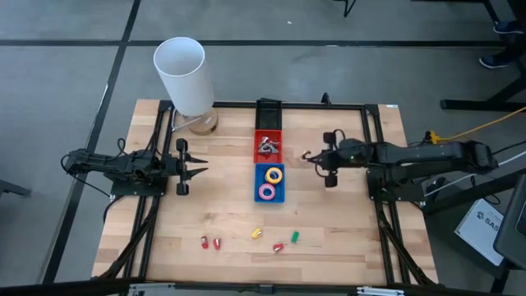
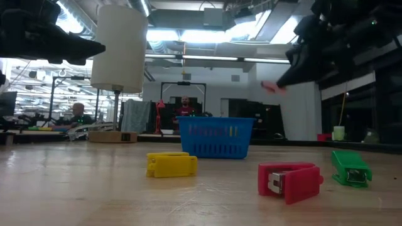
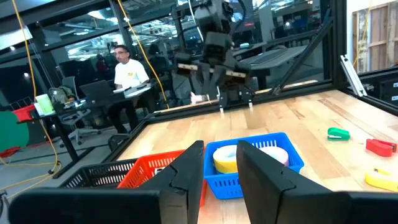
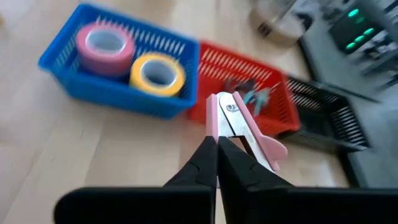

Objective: Pick and place Stapler, Stapler remover, tape
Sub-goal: Put the pink staple remover into the red bin

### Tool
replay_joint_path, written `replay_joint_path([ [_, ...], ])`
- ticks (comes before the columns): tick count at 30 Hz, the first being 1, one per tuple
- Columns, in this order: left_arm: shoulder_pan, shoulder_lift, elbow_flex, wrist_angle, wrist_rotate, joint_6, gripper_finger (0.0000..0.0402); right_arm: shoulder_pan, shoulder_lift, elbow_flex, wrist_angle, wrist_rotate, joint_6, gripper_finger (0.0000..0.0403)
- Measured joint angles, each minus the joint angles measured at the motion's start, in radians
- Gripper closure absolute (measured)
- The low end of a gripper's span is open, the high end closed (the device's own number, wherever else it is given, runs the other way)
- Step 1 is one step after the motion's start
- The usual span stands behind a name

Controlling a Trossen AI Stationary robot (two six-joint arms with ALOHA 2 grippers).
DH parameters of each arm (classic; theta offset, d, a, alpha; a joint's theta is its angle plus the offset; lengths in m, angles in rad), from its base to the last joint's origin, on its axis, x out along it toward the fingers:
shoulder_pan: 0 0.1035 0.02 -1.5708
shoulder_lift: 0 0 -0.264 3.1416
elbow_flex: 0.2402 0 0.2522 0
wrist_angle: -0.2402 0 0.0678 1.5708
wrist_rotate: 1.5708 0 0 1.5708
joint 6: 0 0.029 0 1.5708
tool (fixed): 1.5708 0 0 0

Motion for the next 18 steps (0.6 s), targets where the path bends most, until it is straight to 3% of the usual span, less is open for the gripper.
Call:
replay_joint_path([
  [10,0.0,0.0,0.0,0.0,0.0,0.0,0.0307,-0.017,-0.046,0.001,0.13,0.0,0.007,0.0402],
  [18,0.0,0.0,0.0,0.0,0.0,0.0,0.0311,-0.034,0.113,0.114,0.183,-0.021,0.0,0.0402],
])
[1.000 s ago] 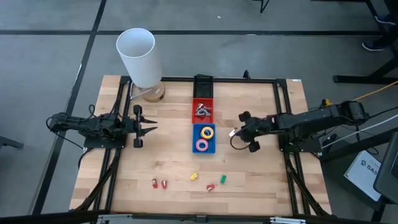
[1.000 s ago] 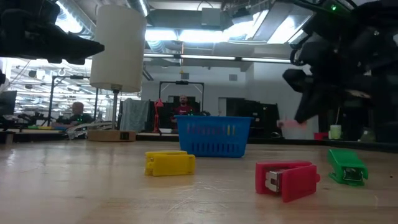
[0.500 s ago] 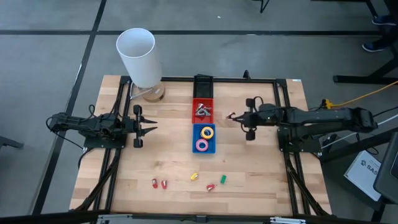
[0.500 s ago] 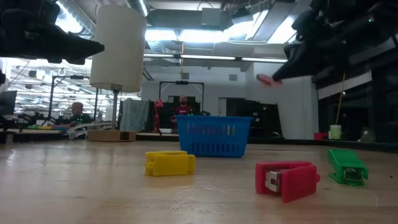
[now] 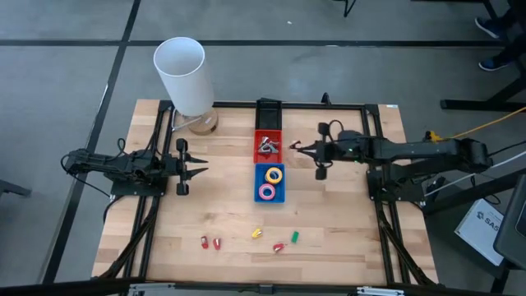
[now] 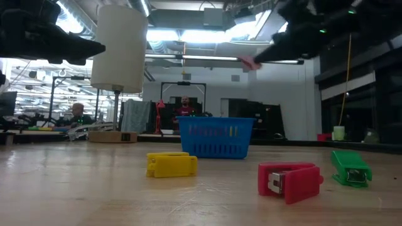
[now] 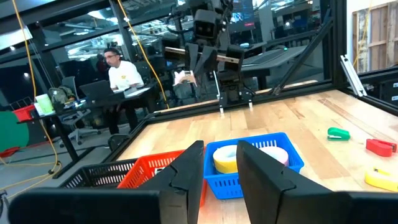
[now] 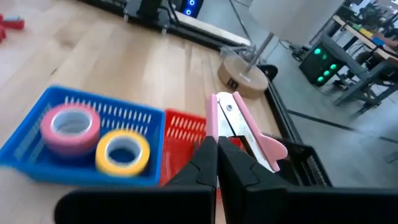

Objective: Pick and place Stapler, Stapler remover, tape
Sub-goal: Put the pink staple remover into the red bin, then put the right red stapler into the black bin

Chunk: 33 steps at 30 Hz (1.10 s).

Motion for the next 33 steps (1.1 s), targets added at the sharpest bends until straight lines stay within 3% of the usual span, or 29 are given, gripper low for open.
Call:
replay_joint_path([
  [8,0.0,0.0,0.0,0.0,0.0,0.0,0.031,-0.036,0.287,0.22,-0.023,-0.086,-0.005,0.0402],
  [17,0.0,0.0,0.0,0.0,0.0,0.0,0.0308,-0.082,0.528,0.357,-0.023,-0.129,0.0,0.04],
  [23,0.0,0.0,0.0,0.0,0.0,0.0,0.0311,-0.105,0.606,0.366,-0.027,-0.13,0.059,0.0399],
  [33,0.0,0.0,0.0,0.0,0.0,0.0,0.0307,-0.105,0.618,0.36,-0.032,-0.146,0.061,0.0362],
])
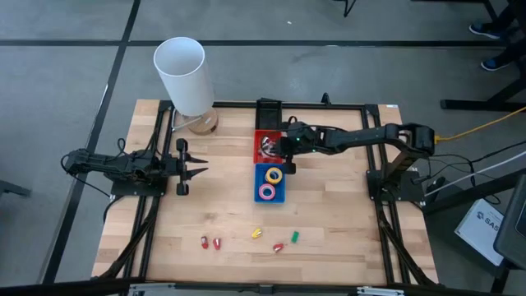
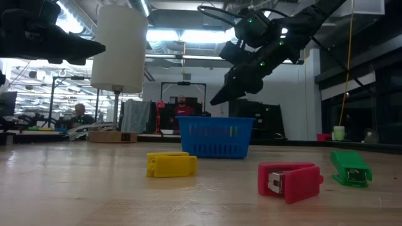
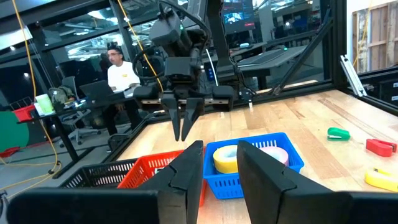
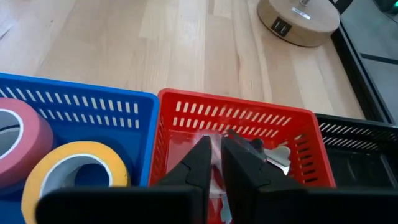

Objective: Pick and place Stapler, Stapler remover, tape
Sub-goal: Put the right red stapler into the black bin

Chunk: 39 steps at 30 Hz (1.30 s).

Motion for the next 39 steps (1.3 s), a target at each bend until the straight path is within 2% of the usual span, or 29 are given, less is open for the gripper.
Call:
replay_joint_path([
  [11,0.0,0.0,0.0,0.0,0.0,0.0,0.0309,0.004,-0.018,-0.001,0.001,-0.007,0.0,0.0259],
  [16,0.0,0.0,0.0,0.0,0.0,0.0,0.031,0.046,-0.078,-0.001,0.008,-0.11,0.0,0.0231],
  [21,0.0,0.0,0.0,0.0,0.0,0.0,0.0309,0.093,-0.142,-0.001,0.024,-0.185,-0.003,0.0226],
  [28,0.0,0.0,0.0,0.0,0.0,0.0,0.0307,0.207,-0.198,-0.001,0.096,-0.191,-0.004,0.0229],
  [39,0.0,0.0,0.0,0.0,0.0,0.0,0.0309,0.419,-0.215,-0.001,0.146,-0.174,-0.004,0.023],
])
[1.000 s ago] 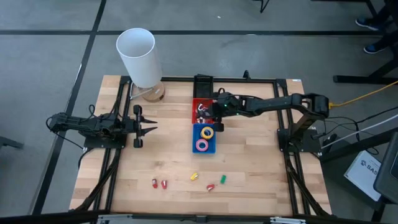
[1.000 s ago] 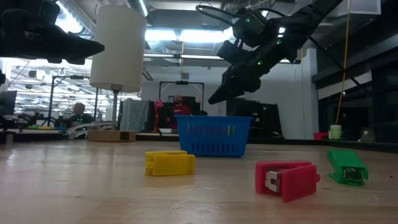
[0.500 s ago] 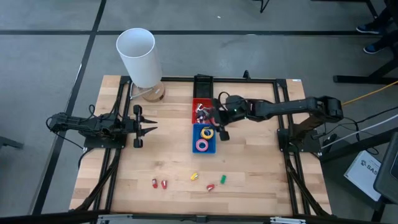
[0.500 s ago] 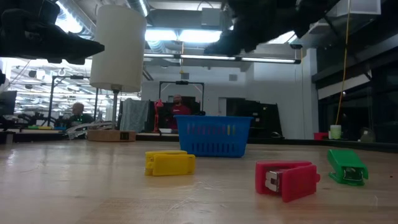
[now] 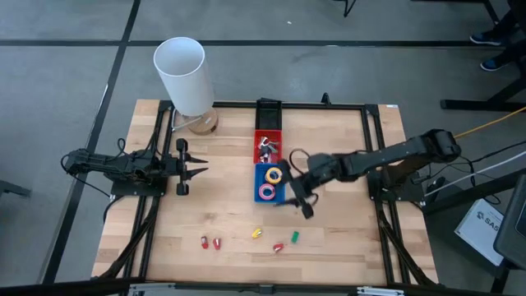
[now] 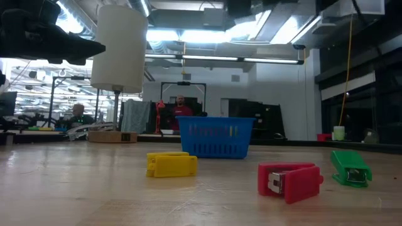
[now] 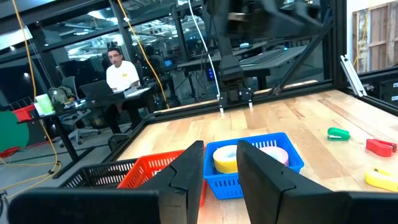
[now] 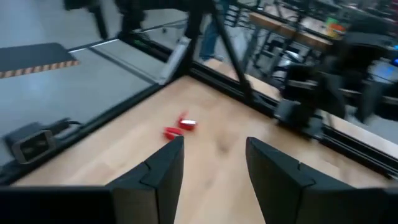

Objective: Pick and place Stapler, Stapler remover, tape
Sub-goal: Put the right red stapler into the black bin

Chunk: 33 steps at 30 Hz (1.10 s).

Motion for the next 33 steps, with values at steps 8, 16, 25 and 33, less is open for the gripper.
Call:
replay_joint_path([
  [8,0.0,0.0,0.0,0.0,0.0,0.0,0.031,0.185,0.011,0.0,-0.031,0.122,0.0,0.023],
  [16,0.0,0.0,0.0,0.0,0.0,0.0,0.0307,0.318,0.065,0.0,-0.039,0.132,0.09,0.023],
  [25,0.0,0.0,0.0,0.0,0.0,0.0,0.0309,0.374,0.167,0.0,-0.038,0.132,0.122,0.023],
  [33,0.0,0.0,0.0,0.0,0.0,0.0,0.0311,0.374,0.307,0.005,0.006,0.14,0.211,0.023],
])
